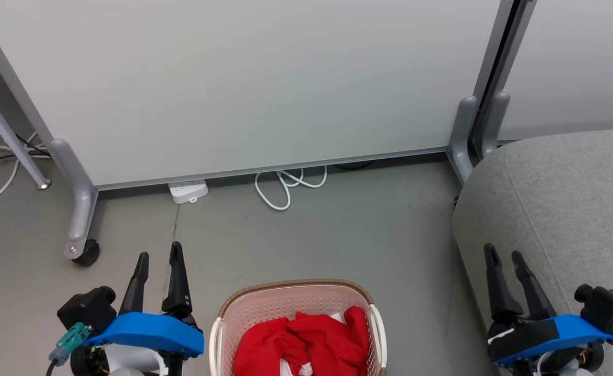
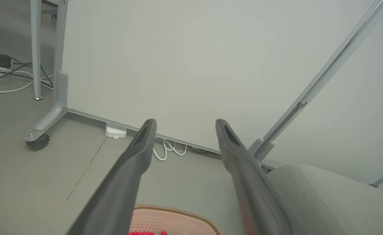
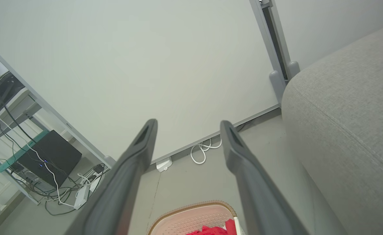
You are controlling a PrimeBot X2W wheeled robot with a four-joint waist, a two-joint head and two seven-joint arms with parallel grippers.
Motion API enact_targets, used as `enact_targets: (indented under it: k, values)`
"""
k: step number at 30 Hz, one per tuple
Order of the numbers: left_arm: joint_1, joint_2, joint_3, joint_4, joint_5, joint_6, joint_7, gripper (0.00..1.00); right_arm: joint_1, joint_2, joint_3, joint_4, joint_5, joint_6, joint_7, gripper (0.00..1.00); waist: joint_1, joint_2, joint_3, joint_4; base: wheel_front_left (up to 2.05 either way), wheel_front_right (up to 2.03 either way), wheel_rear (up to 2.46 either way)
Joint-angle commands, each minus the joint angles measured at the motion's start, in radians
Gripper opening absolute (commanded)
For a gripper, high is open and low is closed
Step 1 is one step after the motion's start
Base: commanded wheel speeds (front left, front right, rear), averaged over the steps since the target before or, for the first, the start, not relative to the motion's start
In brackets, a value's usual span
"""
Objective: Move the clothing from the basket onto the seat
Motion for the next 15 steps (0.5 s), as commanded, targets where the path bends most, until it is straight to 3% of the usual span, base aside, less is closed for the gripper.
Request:
enact_targets:
  k: [1, 15]
  values:
    - [-0.023, 0.006, -0.008, -0.005, 0.034, 0.003, -0.010, 1.00, -0.009, -0.006, 0.004, -0.013, -0.036, 0.002, -0.010, 1.00, 0.0000, 0.0000, 0.000, 0.001, 0.00, 0.00, 0.00]
    - [-0.022, 0.009, -0.029, 0.013, 0.178, 0.008, -0.046, 1.00, -0.007, -0.008, 0.012, 0.001, -0.193, 0.002, -0.046, 1.00, 0.0000, 0.0000, -0.005, 0.006, 0.00, 0.00, 0.00]
